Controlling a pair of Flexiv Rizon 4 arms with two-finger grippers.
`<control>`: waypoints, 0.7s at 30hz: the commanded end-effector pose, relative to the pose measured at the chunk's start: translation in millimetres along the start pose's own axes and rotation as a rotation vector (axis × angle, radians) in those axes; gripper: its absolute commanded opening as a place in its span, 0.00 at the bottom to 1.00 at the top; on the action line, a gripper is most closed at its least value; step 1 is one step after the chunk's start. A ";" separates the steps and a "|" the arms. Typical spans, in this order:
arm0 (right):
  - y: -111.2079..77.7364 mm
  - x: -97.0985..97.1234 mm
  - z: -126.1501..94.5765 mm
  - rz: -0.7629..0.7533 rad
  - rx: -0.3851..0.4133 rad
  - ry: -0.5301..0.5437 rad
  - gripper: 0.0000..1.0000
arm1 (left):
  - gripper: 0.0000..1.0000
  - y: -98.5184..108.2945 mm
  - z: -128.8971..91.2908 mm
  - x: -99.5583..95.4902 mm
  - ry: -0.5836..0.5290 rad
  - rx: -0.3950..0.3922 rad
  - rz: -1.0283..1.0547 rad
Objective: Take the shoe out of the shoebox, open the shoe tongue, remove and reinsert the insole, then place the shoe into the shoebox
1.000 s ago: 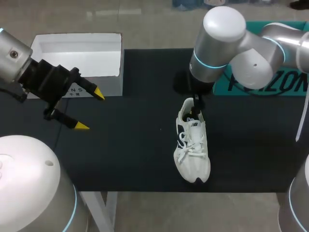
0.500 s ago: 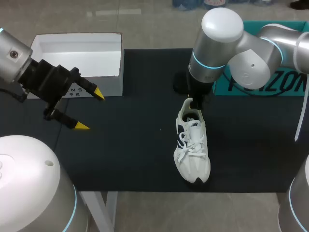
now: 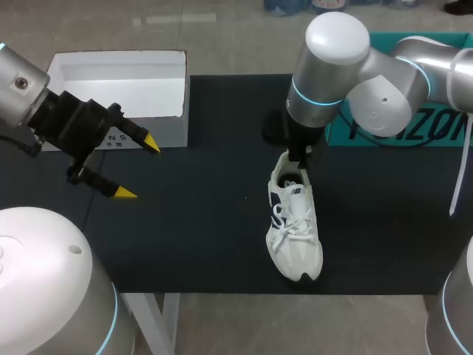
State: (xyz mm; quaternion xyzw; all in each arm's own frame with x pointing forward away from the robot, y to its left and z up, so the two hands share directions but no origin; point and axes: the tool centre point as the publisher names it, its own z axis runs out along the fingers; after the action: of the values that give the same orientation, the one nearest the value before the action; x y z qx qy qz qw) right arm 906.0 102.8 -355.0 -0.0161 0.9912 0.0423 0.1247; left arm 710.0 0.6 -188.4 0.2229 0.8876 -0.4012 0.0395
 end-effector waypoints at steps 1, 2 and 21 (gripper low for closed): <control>4.2 5.0 -8.4 0.000 0.003 -0.005 0.00 | 1.00 -0.3 -0.5 -0.2 0.003 -0.003 -0.001; 5.2 5.6 -11.2 0.000 0.002 -0.007 0.00 | 1.00 -0.3 -0.5 -0.2 0.003 -0.003 -0.001; 16.8 -58.4 -170.5 -0.057 -0.074 -0.155 0.00 | 1.00 -0.3 -0.5 -0.2 0.003 -0.003 -0.001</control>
State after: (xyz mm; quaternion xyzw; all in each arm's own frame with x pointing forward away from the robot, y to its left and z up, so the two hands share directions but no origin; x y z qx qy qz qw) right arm 929.7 121.0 -223.8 -0.0457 0.9747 0.0771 0.2045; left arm 710.0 0.6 -188.4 0.2229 0.8876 -0.4012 0.0395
